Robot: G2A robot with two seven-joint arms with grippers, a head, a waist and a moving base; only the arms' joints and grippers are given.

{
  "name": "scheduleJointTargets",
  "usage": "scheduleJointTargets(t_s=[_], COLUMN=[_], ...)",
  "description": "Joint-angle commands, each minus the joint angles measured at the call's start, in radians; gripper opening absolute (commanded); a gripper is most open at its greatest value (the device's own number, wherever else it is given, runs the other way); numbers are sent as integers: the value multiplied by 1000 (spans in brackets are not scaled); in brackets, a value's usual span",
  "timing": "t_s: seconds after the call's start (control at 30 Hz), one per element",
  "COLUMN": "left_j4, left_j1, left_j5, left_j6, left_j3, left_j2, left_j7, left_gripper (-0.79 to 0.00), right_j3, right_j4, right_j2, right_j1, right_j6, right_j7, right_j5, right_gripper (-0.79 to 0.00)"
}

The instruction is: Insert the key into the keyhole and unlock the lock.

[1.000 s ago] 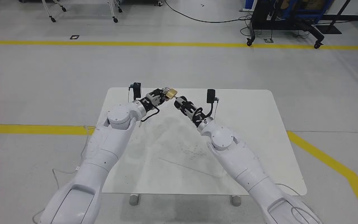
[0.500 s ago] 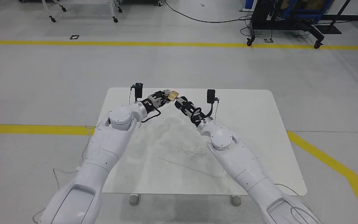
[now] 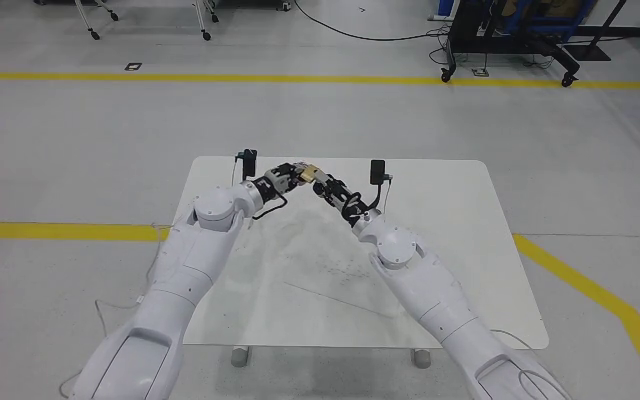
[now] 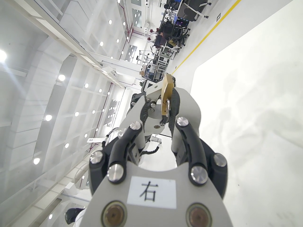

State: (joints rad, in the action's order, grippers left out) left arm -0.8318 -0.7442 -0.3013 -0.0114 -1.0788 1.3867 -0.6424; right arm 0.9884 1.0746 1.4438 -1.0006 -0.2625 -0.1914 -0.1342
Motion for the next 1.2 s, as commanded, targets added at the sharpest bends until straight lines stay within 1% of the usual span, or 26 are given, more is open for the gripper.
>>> scheduleJointTargets(t_s=[0.0,0.13,0.2,0.3,0.37,0.4,0.43,0.67,0.73,0.8,0.87,1.0,1.03,1.07,1.1,1.13,1.17], left_j4=[0,-1,-3,-5,-6,-7,-8,-12,-16,-20,-23,-32,-33,-35,-37,-38,-40], left_j1=[0,0,-1,-3,-4,-4,-5,-6,-8,-10,-13,-19,-19,-20,-22,-23,-24], left_j5=[-3,-11,-13,-11,-11,-9,-7,12,16,19,21,14,10,5,0,-5,-9], left_j6=[0,-4,-5,-9,-8,-9,-10,-23,-36,-51,-66,-92,-96,-99,-102,-105,-108], left_j3=[-3,-11,-14,-16,-18,-18,-17,-12,-12,-12,-13,-18,-20,-23,-26,-29,-32], left_j2=[0,0,0,0,0,0,0,0,-1,-2,-2,-4,-4,-4,-5,-5,-6], left_j7=[2,5,6,6,6,5,2,-18,-25,-38,-47,-69,-73,-76,-79,-83,-85], left_gripper=[-785,-785,-785,-785,-785,-785,-785,-785,-785,-785,-785,-785,-785,-785,-785,-785,-785], right_j3=[4,12,16,21,26,28,30,43,48,57,69,96,101,107,114,121,128], right_j4=[1,3,2,-1,-2,-2,-2,0,1,-1,-2,12,16,18,20,23,26], right_j2=[1,1,2,3,3,3,4,6,7,6,4,-1,-3,-5,-7,-9,-11], right_j1=[-2,-9,-12,-14,-15,-15,-14,-12,-15,-17,-20,-36,-42,-47,-52,-58,-65], right_j6=[-3,-6,-7,-8,-10,-11,-11,-14,-17,-18,-18,-55,-65,-73,-82,-90,-96], right_j7=[-2,-13,-19,-28,-34,-38,-43,-91,-130,-167,-208,-274,-302,-329,-349,-367,-387], right_j5=[0,-3,-7,-12,-17,-20,-23,-60,-98,-125,-158,-210,-224,-235,-248,-260,-272], right_gripper=[-594,-606,-631,-708,-727,-748,-785,-785,-785,-754,-757,-739,-650,-526,-446,-188,0])
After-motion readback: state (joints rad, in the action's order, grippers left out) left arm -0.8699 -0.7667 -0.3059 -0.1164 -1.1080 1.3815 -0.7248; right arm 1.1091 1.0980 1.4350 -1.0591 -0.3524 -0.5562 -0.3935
